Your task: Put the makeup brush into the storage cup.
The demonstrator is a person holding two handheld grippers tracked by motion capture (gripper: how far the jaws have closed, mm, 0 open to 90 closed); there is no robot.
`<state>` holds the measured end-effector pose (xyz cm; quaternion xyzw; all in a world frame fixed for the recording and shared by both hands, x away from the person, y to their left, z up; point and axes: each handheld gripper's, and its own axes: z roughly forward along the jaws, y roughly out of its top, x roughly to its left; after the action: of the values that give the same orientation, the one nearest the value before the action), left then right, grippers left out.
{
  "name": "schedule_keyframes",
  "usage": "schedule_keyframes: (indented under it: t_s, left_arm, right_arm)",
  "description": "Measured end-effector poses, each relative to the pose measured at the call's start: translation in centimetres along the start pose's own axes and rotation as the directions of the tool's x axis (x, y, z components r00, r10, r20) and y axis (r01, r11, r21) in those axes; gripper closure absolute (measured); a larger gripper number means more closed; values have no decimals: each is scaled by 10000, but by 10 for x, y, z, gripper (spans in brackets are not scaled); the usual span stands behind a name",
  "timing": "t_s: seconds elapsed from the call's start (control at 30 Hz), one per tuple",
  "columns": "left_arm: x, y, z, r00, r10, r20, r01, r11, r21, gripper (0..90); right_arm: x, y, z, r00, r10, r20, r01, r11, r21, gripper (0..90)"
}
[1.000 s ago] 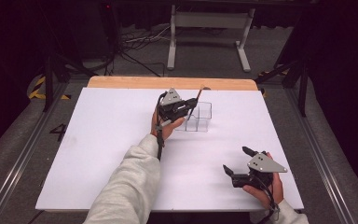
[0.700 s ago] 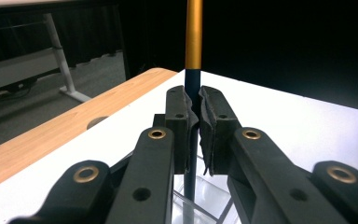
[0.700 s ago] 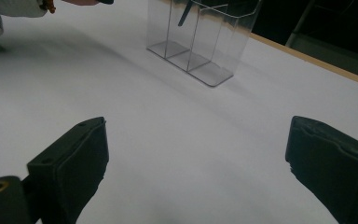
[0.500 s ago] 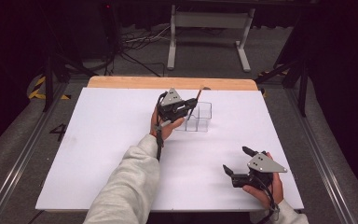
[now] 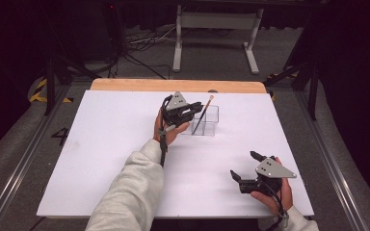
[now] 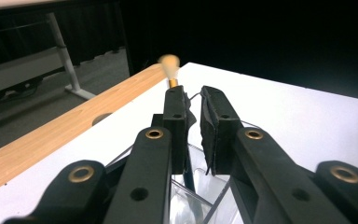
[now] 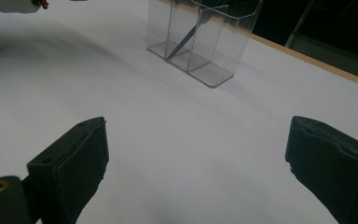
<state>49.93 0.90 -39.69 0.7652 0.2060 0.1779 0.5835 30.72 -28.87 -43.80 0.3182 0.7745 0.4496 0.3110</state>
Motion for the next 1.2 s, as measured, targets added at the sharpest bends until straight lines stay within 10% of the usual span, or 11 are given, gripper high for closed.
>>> schedule_keyframes:
  t_s: [0.73, 1.2]
  left_arm:
    - [-10, 7, -20, 9958, 842, -353, -837, 9964, 164, 708]
    - [-22, 9, -30, 9873, 1356, -824, -1327, 9904, 394, 472]
  right_arm:
    - [1, 1, 0, 10000, 4, -22, -4, 10000, -16, 66]
    - [1, 1, 0, 10000, 52, -2, -52, 10000, -59, 66]
